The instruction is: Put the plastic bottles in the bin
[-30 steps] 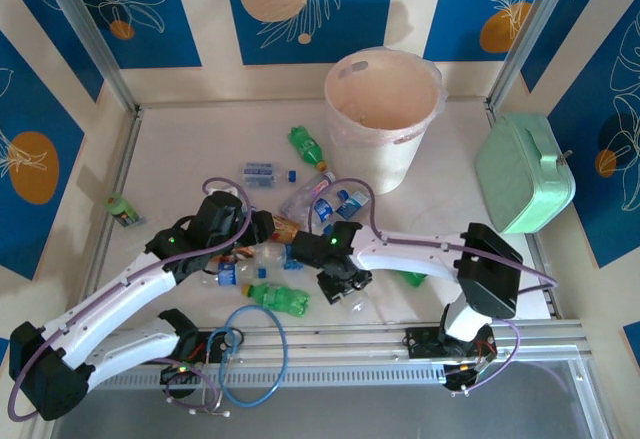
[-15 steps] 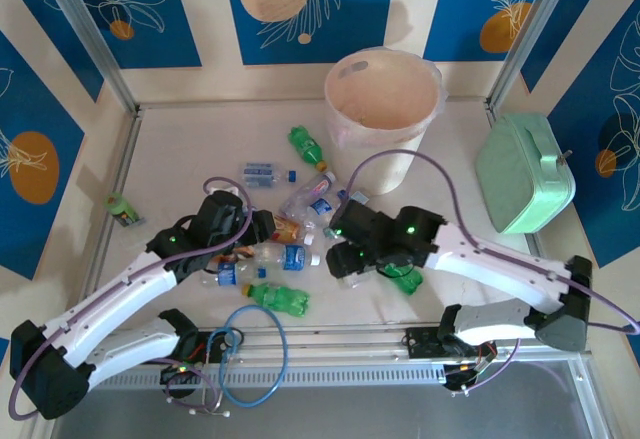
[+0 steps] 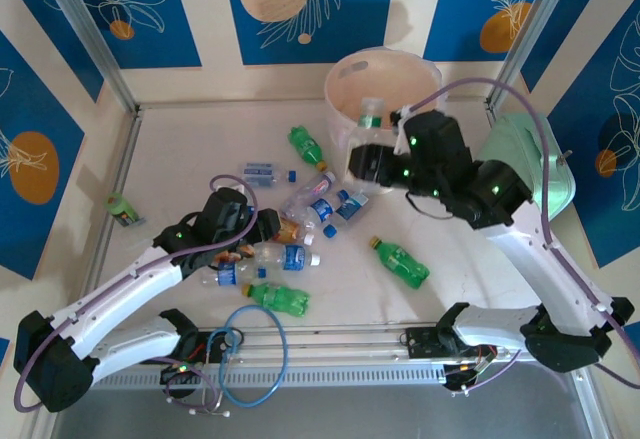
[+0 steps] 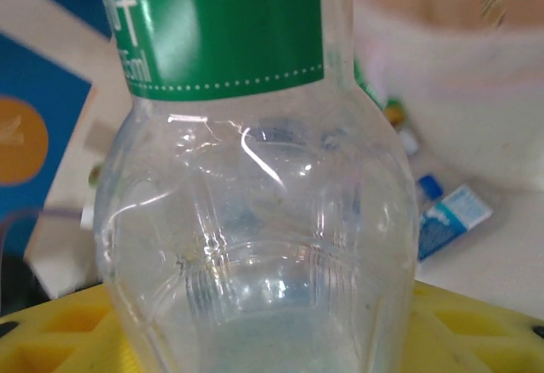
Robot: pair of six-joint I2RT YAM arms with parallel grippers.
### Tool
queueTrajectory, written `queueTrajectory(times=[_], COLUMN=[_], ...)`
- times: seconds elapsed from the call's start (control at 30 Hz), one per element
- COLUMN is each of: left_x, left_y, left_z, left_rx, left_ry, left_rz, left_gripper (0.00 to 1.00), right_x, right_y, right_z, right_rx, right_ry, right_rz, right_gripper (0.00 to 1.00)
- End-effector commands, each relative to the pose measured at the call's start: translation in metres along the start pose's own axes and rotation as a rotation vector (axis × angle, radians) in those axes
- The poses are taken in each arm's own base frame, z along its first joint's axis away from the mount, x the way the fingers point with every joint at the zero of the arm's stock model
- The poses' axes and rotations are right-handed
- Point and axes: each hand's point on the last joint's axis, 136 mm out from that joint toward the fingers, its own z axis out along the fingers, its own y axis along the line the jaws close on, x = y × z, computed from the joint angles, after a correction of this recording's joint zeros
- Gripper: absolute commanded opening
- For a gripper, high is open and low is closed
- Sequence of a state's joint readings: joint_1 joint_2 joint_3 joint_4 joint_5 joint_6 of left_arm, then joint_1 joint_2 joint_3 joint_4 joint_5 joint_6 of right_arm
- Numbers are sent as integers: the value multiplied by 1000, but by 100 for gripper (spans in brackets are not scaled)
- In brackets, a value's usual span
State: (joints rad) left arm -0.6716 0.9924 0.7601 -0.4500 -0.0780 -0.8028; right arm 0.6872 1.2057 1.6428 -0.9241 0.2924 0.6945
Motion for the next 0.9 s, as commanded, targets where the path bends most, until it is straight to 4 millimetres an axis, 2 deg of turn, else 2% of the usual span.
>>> queueTrajectory(times=[0.0, 0.07, 0.17, 0.33, 0.57, 0.7, 0.87], left_x=[-11, -11, -13, -13, -10, -12, -12], left_y=[-10, -11, -13, -13, -16, -17, -14], left_z=[-8, -9, -11, -13, -7, -8, -10], left_rx=[31, 31, 32, 37, 48, 45, 39], left_ry=[-15, -14, -16, -16, 1, -3, -12], left_rz=[19, 25, 33, 44, 49, 53, 44], left_gripper=[71, 71, 71, 71, 71, 71, 71], right_x=[-38, -61, -89, -117, -134, -139, -139], right_y=[10, 7, -8, -43, -73, -88, -96], right_z=[3, 6, 14, 36, 72, 88, 95], right_rx=[-50, -44, -2, 43, 65, 85, 99], right_ry=[-64, -100, -134, -143, -113, -90, -81], right_rz=[11, 36, 85, 182, 227, 249, 252], right_gripper=[62, 62, 62, 62, 63, 67, 77])
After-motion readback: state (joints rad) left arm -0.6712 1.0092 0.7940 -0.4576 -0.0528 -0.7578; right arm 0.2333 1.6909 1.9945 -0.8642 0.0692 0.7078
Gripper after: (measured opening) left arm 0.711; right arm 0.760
